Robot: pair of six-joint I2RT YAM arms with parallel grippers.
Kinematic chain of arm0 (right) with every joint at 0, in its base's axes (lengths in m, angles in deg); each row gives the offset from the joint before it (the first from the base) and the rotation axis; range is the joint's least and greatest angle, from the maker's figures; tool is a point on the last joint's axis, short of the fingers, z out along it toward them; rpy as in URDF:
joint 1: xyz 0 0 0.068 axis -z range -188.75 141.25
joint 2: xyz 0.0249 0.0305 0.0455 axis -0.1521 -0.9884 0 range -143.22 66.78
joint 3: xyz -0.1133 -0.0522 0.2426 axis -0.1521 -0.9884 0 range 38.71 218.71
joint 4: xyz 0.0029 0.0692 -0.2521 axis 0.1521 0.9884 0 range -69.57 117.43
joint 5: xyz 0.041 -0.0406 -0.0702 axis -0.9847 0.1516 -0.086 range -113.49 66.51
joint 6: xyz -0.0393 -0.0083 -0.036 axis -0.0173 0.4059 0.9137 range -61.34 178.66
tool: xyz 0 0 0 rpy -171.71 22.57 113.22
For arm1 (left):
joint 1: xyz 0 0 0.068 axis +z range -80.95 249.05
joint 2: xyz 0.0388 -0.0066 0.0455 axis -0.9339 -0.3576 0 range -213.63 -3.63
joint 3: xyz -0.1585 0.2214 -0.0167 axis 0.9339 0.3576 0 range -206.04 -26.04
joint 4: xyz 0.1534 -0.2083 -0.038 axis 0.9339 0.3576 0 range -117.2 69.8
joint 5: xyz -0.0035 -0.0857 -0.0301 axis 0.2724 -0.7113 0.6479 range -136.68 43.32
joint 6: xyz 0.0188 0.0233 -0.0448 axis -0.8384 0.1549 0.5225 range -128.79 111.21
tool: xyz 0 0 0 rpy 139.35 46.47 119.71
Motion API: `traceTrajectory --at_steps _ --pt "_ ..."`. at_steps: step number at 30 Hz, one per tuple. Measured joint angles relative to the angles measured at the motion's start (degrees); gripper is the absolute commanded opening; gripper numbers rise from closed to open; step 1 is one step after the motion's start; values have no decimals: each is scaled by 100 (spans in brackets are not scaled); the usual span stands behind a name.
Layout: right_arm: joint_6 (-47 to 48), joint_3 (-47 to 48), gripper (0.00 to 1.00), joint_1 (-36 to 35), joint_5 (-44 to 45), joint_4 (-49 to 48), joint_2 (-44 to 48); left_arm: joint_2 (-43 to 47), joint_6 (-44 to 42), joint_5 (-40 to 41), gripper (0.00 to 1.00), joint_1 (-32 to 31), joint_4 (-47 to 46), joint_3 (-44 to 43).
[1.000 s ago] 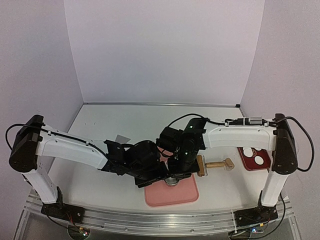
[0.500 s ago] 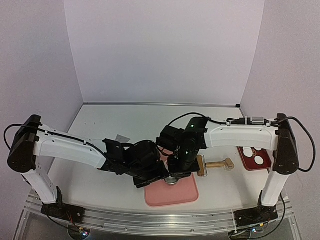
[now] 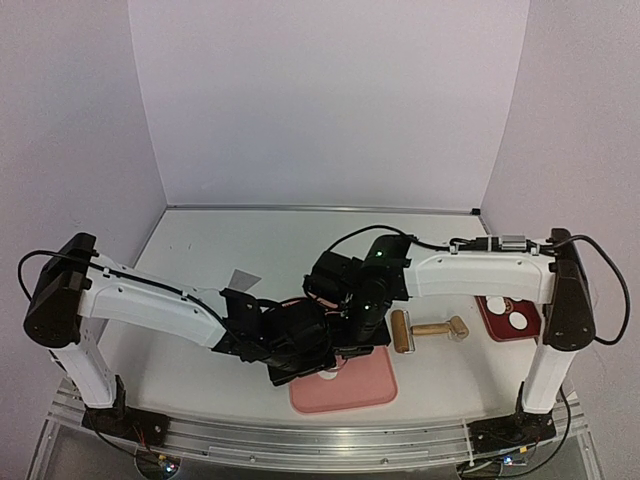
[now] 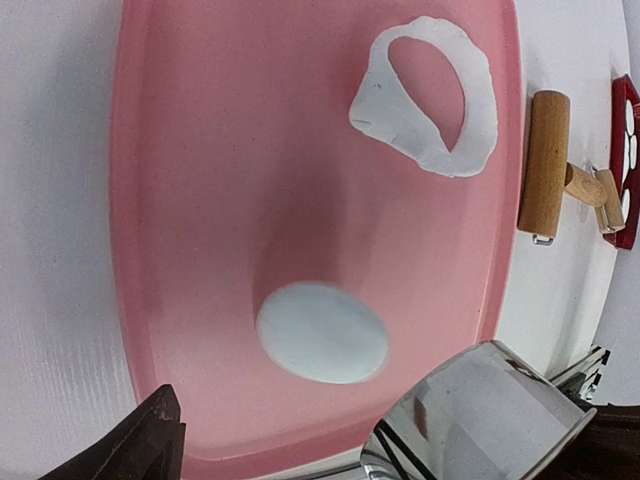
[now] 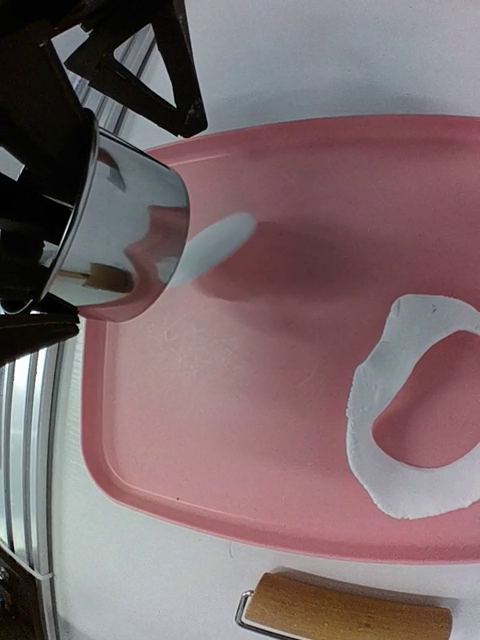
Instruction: Roll out the dumpling wrappers from the dough
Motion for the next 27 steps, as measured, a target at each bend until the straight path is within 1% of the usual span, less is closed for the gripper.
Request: traceTrajectory --at_steps 8,15,17,19,23,25,27 --pt "-68 11 0 -24 97 -38 0 176 -31 344 81 -86 74 38" --pt "-78 94 0 3 245 -35 0 889 -475 711 82 -171 -110 512" --pt "-68 94 0 127 274 39 0 1206 -611 768 83 -199 -179 618" --pt "-44 92 0 312 298 74 0 1533 -801 806 87 -203 -211 632" --pt "80 36 0 745 366 125 10 2173 -1193 912 88 -144 -32 595" --pt "203 -62 0 997 435 149 56 2549 -1409 824 88 78 133 575" --pt "343 -162 0 1245 480 203 127 2882 -1609 670 89 467 256 542"
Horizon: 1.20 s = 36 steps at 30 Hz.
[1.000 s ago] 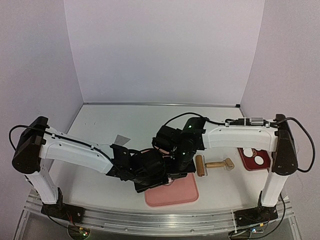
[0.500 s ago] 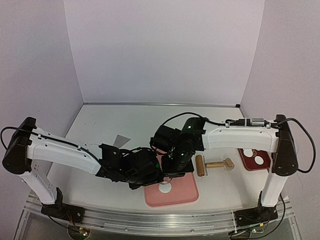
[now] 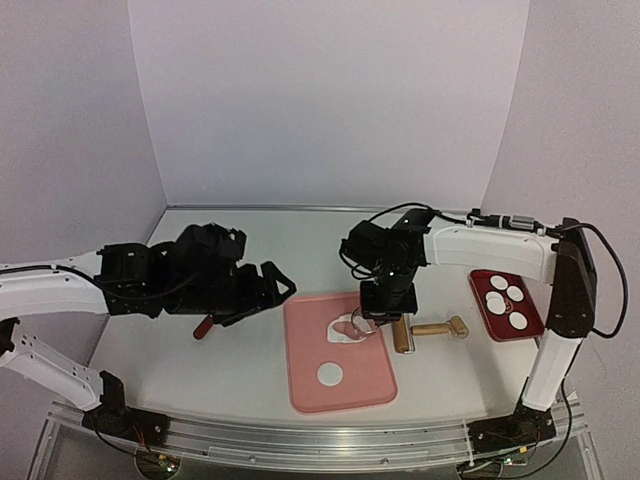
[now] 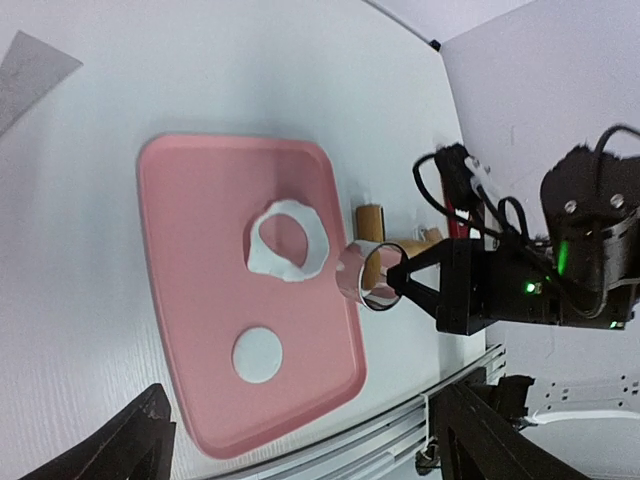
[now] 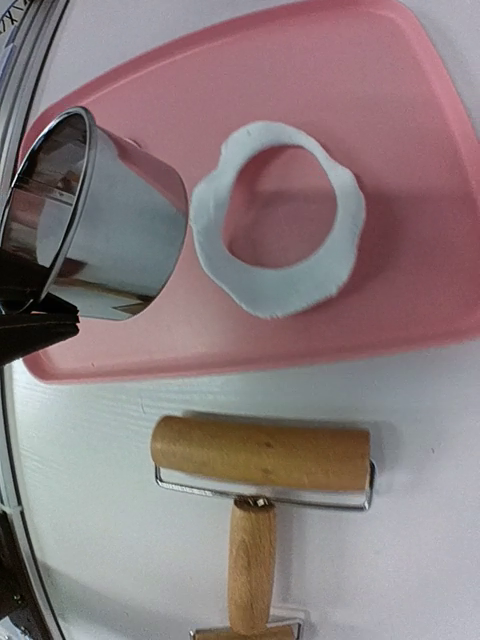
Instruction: Roll out the dumpling wrappers from the dough
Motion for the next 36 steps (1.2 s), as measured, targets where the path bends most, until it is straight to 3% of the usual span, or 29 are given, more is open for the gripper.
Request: traceTrajectory --at_steps 5,11,20,29,36 --pt "429 -52 0 730 85 108 136 159 -664 -853 89 1328 322 -290" --pt "946 225 0 1680 90 218 33 -967 -1502 -2009 88 2548 657 -842" --pt "1488 1325 0 2583 -208 217 -1272 -1888 -2635 -2628 87 4233 1207 -1398" --pt "1641 1671 14 2950 -442 229 -2068 -2073 -3268 -2295 87 4545 1807 -1032" --pt "1672 1696 38 2959 -485 227 -2077 -2187 -3439 -2164 88 4536 2056 -540"
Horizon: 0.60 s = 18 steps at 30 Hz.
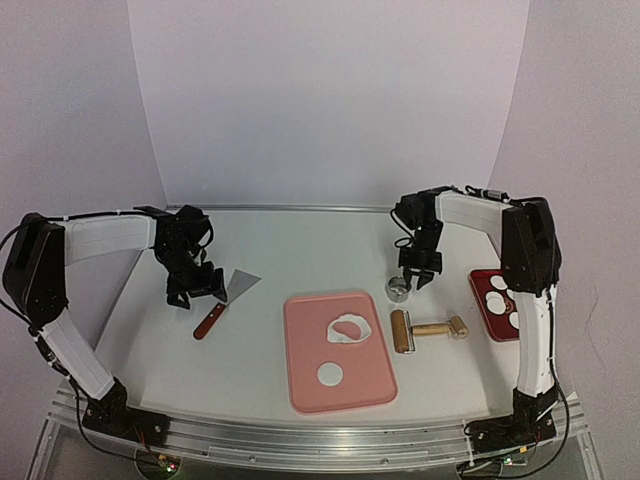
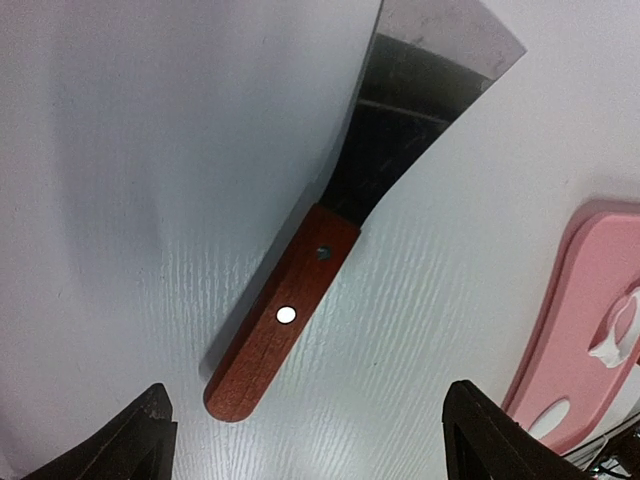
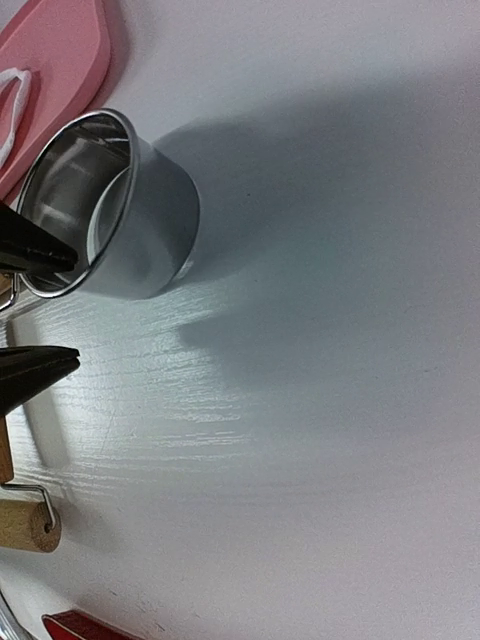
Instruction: Roll out the dumpling wrappers from the dough
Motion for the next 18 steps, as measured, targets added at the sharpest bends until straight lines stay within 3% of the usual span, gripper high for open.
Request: traceTrajectory --at_steps 3,9,18 --pt "6 -9 46 0 37 -1 2 -97 -105 22 88 0 45 79" --pt "38 -63 51 0 139 6 220 -440 -288 84 84 0 34 97" --pt "38 -185 52 0 206 0 1325 -889 -549 164 56 0 -85 89"
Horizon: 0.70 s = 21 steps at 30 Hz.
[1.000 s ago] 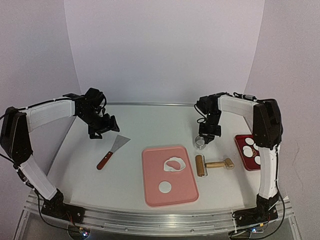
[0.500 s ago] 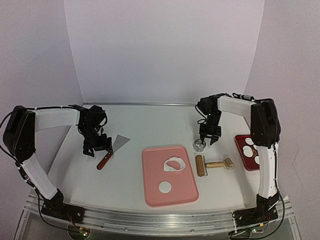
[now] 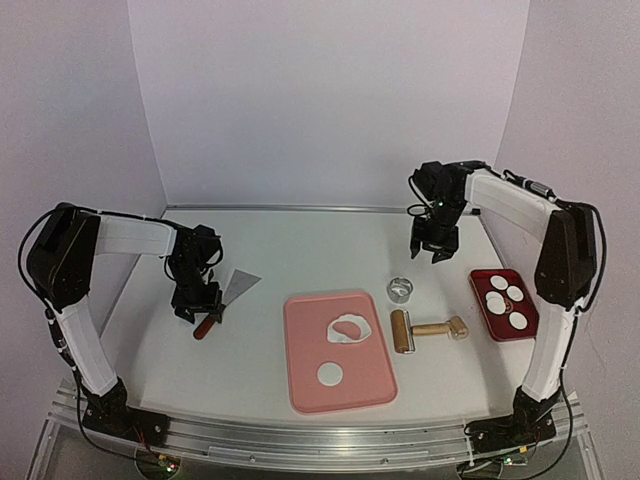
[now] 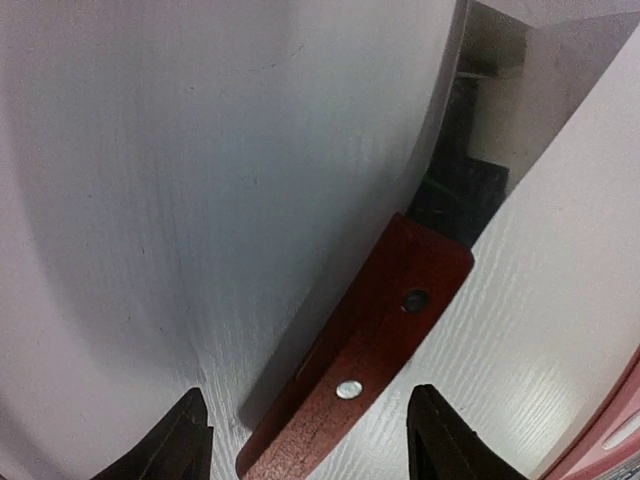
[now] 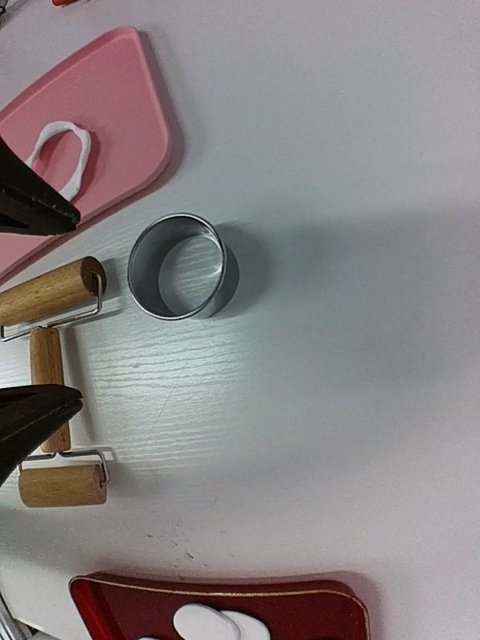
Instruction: Roll out the dumpling wrappers from the dough
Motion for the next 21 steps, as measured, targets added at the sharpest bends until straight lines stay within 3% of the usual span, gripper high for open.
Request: traceTrajectory --at_steps 6,14,21 --pt "-5 -286 52 0 49 -41 637 -337 -140 197 41 -2 -3 -105" --pt "-8 -778 52 0 30 -127 1031 -346 -290 325 2 -139 -71 -109" --pt "-115 -1279 56 0 -502 -442 1588 -69 -53 538 0 -960 -213 -22"
